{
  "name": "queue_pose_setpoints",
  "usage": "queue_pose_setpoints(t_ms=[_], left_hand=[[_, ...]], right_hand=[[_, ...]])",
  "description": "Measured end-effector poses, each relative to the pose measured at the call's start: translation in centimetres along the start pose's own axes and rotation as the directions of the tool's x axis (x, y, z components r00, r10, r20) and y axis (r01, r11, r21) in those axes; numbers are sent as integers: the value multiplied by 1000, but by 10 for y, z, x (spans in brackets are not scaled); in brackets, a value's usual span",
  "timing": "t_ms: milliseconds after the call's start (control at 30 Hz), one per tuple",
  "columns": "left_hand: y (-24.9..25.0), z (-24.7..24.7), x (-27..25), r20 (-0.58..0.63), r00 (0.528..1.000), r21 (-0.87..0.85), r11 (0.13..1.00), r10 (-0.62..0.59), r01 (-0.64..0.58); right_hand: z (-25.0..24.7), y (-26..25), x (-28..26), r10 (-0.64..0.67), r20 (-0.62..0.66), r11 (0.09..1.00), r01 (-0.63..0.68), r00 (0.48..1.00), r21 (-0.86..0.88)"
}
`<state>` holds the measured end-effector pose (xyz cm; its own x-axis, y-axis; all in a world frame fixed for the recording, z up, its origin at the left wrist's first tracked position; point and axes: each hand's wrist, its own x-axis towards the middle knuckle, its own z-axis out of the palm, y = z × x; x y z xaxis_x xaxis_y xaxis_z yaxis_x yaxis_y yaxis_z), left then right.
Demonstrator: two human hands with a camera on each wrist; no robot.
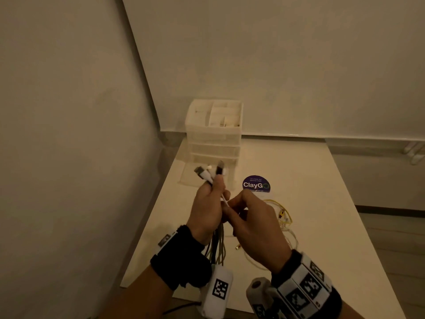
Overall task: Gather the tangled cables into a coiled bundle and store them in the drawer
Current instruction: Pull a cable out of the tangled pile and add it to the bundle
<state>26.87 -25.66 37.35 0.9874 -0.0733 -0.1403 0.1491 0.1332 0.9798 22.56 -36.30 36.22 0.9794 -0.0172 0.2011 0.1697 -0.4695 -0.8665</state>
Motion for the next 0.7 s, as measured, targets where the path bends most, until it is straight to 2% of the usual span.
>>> queue_pose_setpoints(t_ms=[100,167,233,333,433,500,567,633,700], left_hand=[[2,-14,13,-76,996,-122,991,53,-62],[8,-25,21,-82,990,-244,961,111,-128],[17,-34,26,-69,989,-368,919,127,-144],[37,-52,34,-106,981,-423,886,162,-192],[57,-73,41,-81,971,-419,876,224,-237],[58,-77,40,-7,967,-326,914,253,-242],[47,-66,36,61,960,-95,959,274,-268],[35,-48,29,139,962,118,960,235,-252],[28,-25,21,219,958,239,942,186,-238]], right_hand=[[-3,13,-8,-41,85,998,45,996,-44],[-7,27,-7,-53,159,996,63,986,-60],[-12,45,-1,-52,201,997,61,978,-37],[-22,84,11,12,261,998,3,965,-56],[-39,125,24,140,231,987,-117,963,-109],[-45,134,32,193,172,980,-181,966,-80],[-45,128,42,212,106,976,-216,972,29],[-45,111,51,187,59,972,-193,981,134],[-45,93,60,134,63,974,-143,989,174]])
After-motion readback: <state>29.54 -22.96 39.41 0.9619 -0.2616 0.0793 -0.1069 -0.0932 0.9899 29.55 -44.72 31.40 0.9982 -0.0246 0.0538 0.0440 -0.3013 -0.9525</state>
